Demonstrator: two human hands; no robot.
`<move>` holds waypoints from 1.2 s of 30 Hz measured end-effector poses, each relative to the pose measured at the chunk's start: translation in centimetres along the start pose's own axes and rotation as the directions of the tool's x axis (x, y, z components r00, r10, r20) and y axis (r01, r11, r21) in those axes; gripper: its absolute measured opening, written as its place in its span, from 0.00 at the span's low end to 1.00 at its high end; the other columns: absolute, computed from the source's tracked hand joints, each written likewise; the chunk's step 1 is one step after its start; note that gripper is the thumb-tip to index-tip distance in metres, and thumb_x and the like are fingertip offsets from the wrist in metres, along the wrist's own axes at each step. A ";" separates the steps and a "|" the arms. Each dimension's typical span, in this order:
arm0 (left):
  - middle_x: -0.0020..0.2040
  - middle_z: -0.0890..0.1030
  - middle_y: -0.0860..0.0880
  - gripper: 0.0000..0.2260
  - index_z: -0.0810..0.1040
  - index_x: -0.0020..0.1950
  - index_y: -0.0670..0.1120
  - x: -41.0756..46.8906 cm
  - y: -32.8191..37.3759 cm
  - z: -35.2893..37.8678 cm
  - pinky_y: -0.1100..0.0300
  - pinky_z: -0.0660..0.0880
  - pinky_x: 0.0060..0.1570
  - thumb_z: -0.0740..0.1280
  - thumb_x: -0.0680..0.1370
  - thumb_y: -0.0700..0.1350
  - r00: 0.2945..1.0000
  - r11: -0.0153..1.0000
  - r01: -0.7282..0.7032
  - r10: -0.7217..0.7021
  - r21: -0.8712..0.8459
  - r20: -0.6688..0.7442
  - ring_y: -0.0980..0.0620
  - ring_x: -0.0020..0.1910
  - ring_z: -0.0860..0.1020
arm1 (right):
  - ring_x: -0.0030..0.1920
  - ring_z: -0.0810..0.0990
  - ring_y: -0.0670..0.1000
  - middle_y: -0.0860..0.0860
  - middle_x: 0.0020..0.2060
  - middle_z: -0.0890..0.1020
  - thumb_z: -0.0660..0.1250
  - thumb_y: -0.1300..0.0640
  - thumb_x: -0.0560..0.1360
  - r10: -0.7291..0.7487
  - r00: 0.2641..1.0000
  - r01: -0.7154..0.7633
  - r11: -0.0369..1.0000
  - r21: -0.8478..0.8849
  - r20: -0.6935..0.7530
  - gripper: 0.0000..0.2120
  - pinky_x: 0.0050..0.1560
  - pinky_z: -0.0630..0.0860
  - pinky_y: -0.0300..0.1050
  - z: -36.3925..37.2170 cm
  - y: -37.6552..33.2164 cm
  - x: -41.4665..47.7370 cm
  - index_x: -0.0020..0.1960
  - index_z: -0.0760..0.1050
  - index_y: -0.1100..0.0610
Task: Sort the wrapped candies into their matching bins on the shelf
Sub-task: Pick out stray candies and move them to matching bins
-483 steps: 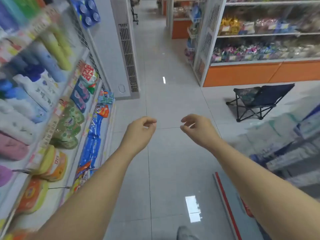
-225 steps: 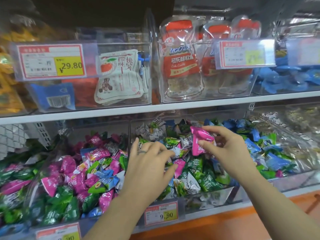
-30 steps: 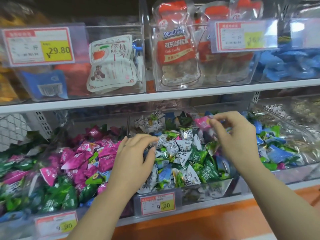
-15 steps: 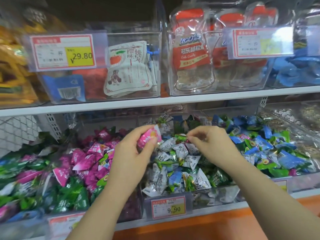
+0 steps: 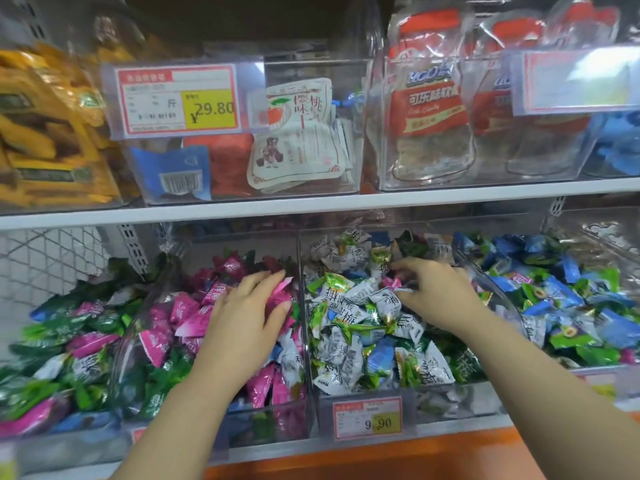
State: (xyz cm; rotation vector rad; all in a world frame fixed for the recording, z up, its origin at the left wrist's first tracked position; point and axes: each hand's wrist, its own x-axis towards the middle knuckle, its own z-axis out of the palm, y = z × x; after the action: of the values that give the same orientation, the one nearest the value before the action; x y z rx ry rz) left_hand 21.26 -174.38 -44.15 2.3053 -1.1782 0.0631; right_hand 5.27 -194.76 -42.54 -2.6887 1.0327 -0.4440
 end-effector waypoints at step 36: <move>0.51 0.81 0.48 0.24 0.63 0.73 0.53 -1.2 1.4 -2.8 0.58 0.71 0.36 0.64 0.78 0.51 0.956 0.965 0.062 -0.131 -0.255 -0.262 0.62 0.30 0.74 | 0.46 0.79 0.45 0.45 0.46 0.81 0.67 0.56 0.76 -0.099 0.995 0.094 0.955 0.282 0.003 0.09 0.46 0.71 0.35 -1.9 -1.5 -0.3 0.55 0.79 0.52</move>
State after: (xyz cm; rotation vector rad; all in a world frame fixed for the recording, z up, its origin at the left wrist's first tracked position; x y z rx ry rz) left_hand 20.03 -172.77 -41.52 2.0548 -0.8771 0.1878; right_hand 5.35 -193.67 -40.37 -2.4895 0.7692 -0.5413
